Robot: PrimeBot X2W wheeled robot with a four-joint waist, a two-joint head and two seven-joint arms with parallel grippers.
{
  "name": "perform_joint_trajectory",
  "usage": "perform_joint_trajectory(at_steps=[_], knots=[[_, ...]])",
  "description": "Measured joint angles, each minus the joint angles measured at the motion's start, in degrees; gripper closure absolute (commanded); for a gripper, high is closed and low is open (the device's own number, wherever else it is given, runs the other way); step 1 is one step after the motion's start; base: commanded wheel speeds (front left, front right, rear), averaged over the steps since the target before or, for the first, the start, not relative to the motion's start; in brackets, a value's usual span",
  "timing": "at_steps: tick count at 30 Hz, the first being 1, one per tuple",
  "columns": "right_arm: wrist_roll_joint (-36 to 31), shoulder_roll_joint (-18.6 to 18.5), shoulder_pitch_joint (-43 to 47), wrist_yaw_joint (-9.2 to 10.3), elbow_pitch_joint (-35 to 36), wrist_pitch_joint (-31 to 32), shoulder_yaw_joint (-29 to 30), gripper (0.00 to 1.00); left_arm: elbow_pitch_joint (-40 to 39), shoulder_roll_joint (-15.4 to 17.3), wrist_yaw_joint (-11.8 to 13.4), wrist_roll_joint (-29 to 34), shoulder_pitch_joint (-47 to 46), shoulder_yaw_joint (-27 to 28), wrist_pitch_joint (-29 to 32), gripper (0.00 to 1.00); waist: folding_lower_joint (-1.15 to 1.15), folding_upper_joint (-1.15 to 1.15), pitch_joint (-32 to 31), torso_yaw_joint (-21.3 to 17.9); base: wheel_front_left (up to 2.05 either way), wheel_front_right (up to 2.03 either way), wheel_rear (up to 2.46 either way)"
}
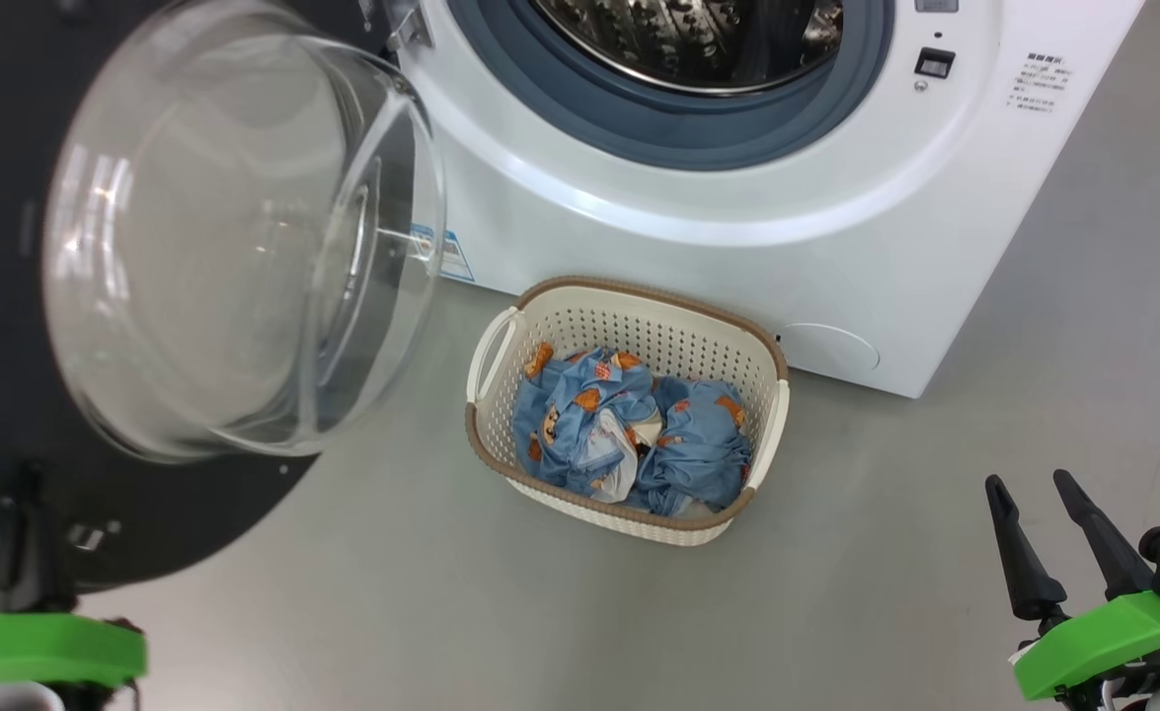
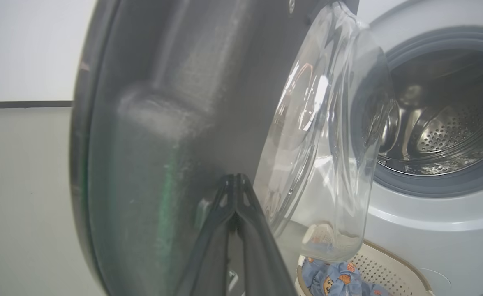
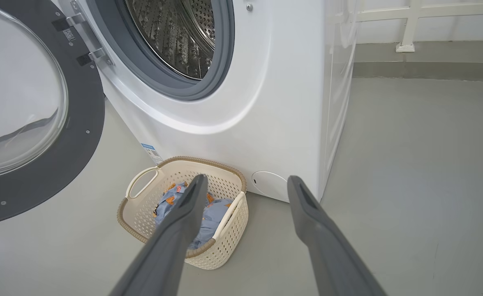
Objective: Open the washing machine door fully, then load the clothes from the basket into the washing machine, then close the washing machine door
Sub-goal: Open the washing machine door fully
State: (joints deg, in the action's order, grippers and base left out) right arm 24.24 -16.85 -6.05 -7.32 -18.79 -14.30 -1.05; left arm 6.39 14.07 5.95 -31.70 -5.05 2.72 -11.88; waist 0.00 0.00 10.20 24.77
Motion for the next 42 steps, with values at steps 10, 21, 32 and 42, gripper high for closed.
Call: perform_joint_trajectory(at_steps=[10, 21, 32, 42], knots=[[-0.1, -0.7, -1.7, 0.0, 0.4, 0.0, -0.1, 0.0, 12.3, 2.9, -2.0, -1.8, -8.4, 6.2, -2.2, 1.0, 0.0, 0.0, 2.4, -0.5, 0.0, 0.0, 0.0], [-0.4, -1.5, -3.7, 0.0, 0.5, 0.0, -0.5, 0.0, 23.8, 5.2, -7.0, 0.1, -17.9, 14.2, -2.4, 1.0, 0.0, 0.0, 5.1, -2.2, 0.0, 0.0, 0.0], [-0.5, -2.1, -5.2, 0.0, 0.7, 0.0, -0.5, 0.0, 33.7, 7.4, -11.1, 5.4, -25.9, 21.5, -2.8, 1.0, 0.0, 0.0, 7.8, -3.7, 0.0, 0.0, 0.0], [-0.5, -2.2, -6.0, 0.0, 0.5, 0.0, -0.6, 0.0, 37.8, 8.0, -12.9, 8.8, -28.3, 23.6, -2.8, 1.0, 0.0, 0.0, 7.6, -4.3, 0.0, 0.0, 0.0]])
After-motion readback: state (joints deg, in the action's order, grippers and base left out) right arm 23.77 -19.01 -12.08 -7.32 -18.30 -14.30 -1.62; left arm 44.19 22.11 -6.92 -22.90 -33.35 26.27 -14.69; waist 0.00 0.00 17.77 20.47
